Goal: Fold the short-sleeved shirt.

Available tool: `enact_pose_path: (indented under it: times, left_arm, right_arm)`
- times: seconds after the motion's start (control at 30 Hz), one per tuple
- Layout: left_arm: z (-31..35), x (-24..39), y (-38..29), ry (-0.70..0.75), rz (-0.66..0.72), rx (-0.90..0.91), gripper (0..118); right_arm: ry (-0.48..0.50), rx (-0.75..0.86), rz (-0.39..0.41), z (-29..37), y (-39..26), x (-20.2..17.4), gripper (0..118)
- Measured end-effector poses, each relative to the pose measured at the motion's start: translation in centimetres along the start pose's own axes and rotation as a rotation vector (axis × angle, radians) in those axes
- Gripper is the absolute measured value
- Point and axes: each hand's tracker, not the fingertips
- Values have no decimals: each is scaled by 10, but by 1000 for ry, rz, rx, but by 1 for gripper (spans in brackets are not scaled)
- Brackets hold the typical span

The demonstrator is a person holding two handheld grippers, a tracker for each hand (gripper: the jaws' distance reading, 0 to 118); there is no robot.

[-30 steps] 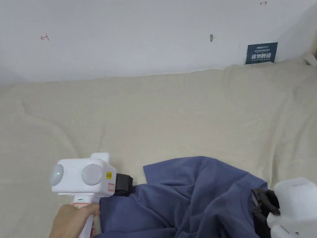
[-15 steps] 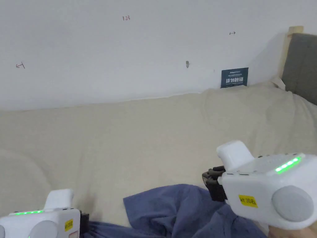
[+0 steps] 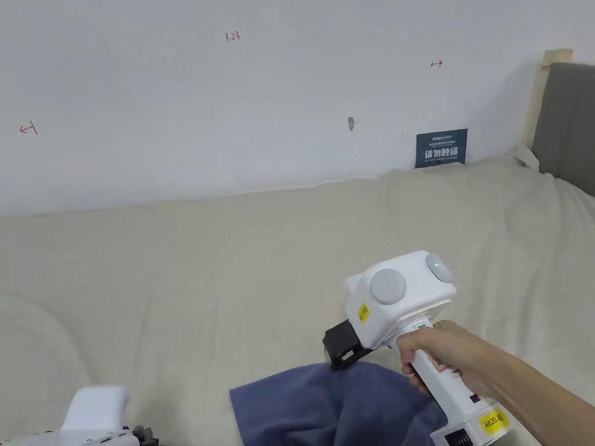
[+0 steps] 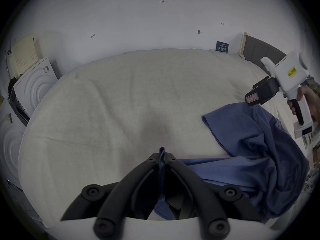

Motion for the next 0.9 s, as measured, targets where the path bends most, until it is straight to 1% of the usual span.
enact_pose_path:
  times: [0.03,0.07,0.1,0.13,0.17,0.2,0.23,0.27,0.3,0.33,0.4,0.43,0.47,0.5,0.53,0.57,0.67,0.73,0.8,0.83,0.87,0.9]
  left_arm:
    - [0,0,0,2,-8,-4,5]
    - [-1,1,-1,7,-16,-7,5]
    - [1,0,-2,8,-28,-7,5]
    - [2,0,-2,10,-35,-5,5]
    - [3,1,-3,13,-40,-2,5]
    - [2,1,-3,16,-44,-3,5]
    - [4,3,-2,19,-44,-8,5]
    - [5,4,-2,18,-40,-10,5]
    - [5,5,-3,21,-34,-8,5]
    - [7,6,-4,25,-27,-5,5]
    - [8,6,-4,34,-25,0,5]
    - [10,7,-3,41,-30,-9,5]
    - [12,8,-3,43,-42,-7,5]
    - [14,7,-2,47,-59,-7,5]
    - [16,6,-1,50,-74,-7,5]
    - [21,5,0,55,-77,5,5]
    - [40,-3,7,27,-9,48,5]
    - [54,-7,14,27,12,75,5]
    - [73,-7,20,64,-13,99,5]
    - [84,-7,24,79,-37,143,5]
    - [94,-8,30,89,-37,160,5]
    - [103,-10,36,93,-31,174,5]
  right_arm:
    - [33,-7,-14,-3,-2,-1,96]
    - [103,-31,-29,-6,-4,-3,96]
    - [117,-59,-28,-11,-5,-5,95]
    - [24,-41,15,-13,-6,-13,88]
    - [-28,-27,56,-10,-8,-18,81]
    - [-45,-21,71,-4,-10,-24,68]
    - [-11,-4,74,3,-10,-29,35]
    - [3,-2,88,9,-10,-33,1]
    - [-4,-7,101,8,-12,-33,1]
    - [-68,-15,128,11,-17,-38,1]
    - [-70,-23,185,14,-24,-41,1]
    - [-74,0,148,18,-21,-39,1]
    - [-59,36,75,24,-21,-39,1]
    - [-21,65,10,36,-21,-31,1]
    - [3,91,-37,49,-22,-24,1]
    - [31,92,-54,58,-17,-16,1]
    - [42,167,-94,103,-21,3,1]
    - [67,228,-136,139,-22,12,1]
    - [84,285,-185,171,-25,25,1]
    - [91,314,-195,196,-34,23,1]
    - [70,353,-227,214,-37,28,1]
    - [68,377,-235,231,-40,33,1]
